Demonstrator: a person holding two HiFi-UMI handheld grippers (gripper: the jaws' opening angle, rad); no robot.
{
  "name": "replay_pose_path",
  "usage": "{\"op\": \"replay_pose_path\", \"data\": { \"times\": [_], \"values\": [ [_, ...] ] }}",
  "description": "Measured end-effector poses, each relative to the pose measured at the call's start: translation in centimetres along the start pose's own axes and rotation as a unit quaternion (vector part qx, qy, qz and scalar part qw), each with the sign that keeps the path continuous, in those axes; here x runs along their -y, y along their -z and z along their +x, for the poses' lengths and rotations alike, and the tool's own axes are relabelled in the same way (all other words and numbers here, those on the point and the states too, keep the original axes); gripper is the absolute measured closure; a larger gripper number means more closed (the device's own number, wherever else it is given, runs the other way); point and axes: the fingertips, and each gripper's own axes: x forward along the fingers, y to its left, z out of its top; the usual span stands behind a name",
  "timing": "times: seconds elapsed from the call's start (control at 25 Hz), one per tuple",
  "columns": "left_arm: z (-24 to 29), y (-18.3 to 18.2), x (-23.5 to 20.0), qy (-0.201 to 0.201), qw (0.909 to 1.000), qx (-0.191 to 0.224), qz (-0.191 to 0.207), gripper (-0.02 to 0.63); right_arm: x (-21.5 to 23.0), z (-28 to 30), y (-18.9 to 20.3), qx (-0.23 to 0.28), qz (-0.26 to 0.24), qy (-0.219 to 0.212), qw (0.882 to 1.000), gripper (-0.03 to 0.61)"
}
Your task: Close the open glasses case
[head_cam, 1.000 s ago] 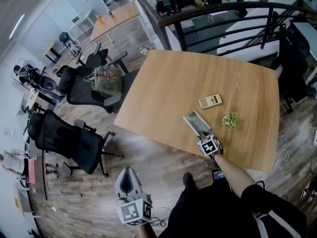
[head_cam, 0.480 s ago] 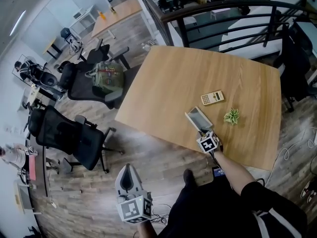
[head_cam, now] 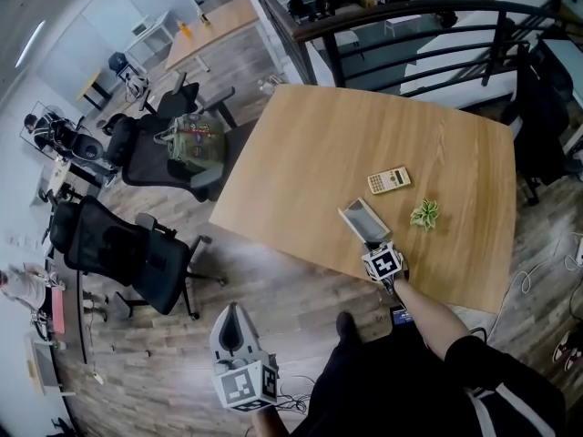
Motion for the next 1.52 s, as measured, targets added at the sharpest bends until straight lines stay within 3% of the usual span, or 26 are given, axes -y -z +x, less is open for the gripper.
{"op": "replay_pose_path", "data": {
  "times": [0.16, 0.28, 0.36, 0.48, 0.64, 0.8, 0.88, 1.08, 1.16, 1.24, 1.36, 1.52],
  "values": [
    [0.2, 0.2, 0.2, 0.006, 1.0000, 0.000, 0.007, 0.615, -0.4, -0.5, -0.1, 0.003, 0.097, -0.043, 0.994, 0.560],
    [0.5, 0.0, 0.4, 0.009, 0.9999, 0.002, 0.011, 0.615, -0.7, -1.1, -0.2, 0.013, 0.213, -0.095, 0.972, 0.560],
    [0.7, -0.1, 0.6, 0.012, 0.9999, 0.003, 0.012, 0.615, -0.7, -1.2, 0.3, 0.019, 0.287, -0.125, 0.949, 0.560],
    [0.8, 0.0, 0.7, 0.015, 0.9998, 0.003, 0.014, 0.615, -0.2, -1.3, 1.3, 0.034, 0.395, -0.168, 0.902, 0.558],
    [1.0, -0.3, 0.7, 0.015, 0.9998, -0.001, 0.009, 0.615, 0.9, -1.6, 1.5, 0.059, 0.491, -0.206, 0.844, 0.554],
    [0.8, -0.3, 0.9, 0.013, 0.9999, -0.008, 0.002, 0.615, 1.7, -1.8, 2.1, 0.077, 0.552, -0.223, 0.799, 0.549],
    [0.7, -0.4, 1.0, 0.011, 0.9999, -0.009, 0.000, 0.615, 2.1, -1.8, 2.4, 0.084, 0.564, -0.220, 0.791, 0.546],
    [1.0, 0.0, 0.9, 0.011, 0.9999, -0.009, 0.008, 0.615, 2.8, -1.4, 2.8, 0.085, 0.554, -0.197, 0.805, 0.537],
    [1.0, 0.1, 1.0, 0.012, 0.9998, -0.008, 0.011, 0.615, 3.2, -1.4, 3.1, 0.083, 0.543, -0.183, 0.815, 0.528],
    [1.0, 0.3, 1.0, 0.015, 0.9997, -0.005, 0.017, 0.615, 3.3, -1.4, 3.2, 0.080, 0.507, -0.163, 0.843, 0.523],
    [1.0, 0.2, 1.1, 0.015, 0.9997, -0.005, 0.019, 0.615, 3.6, -1.6, 2.7, 0.068, 0.421, -0.111, 0.898, 0.507],
    [0.9, 0.4, 1.0, 0.017, 0.9996, -0.007, 0.020, 0.615, 4.2, -1.8, 2.9, 0.045, 0.330, -0.037, 0.942, 0.485]
  ]
}}
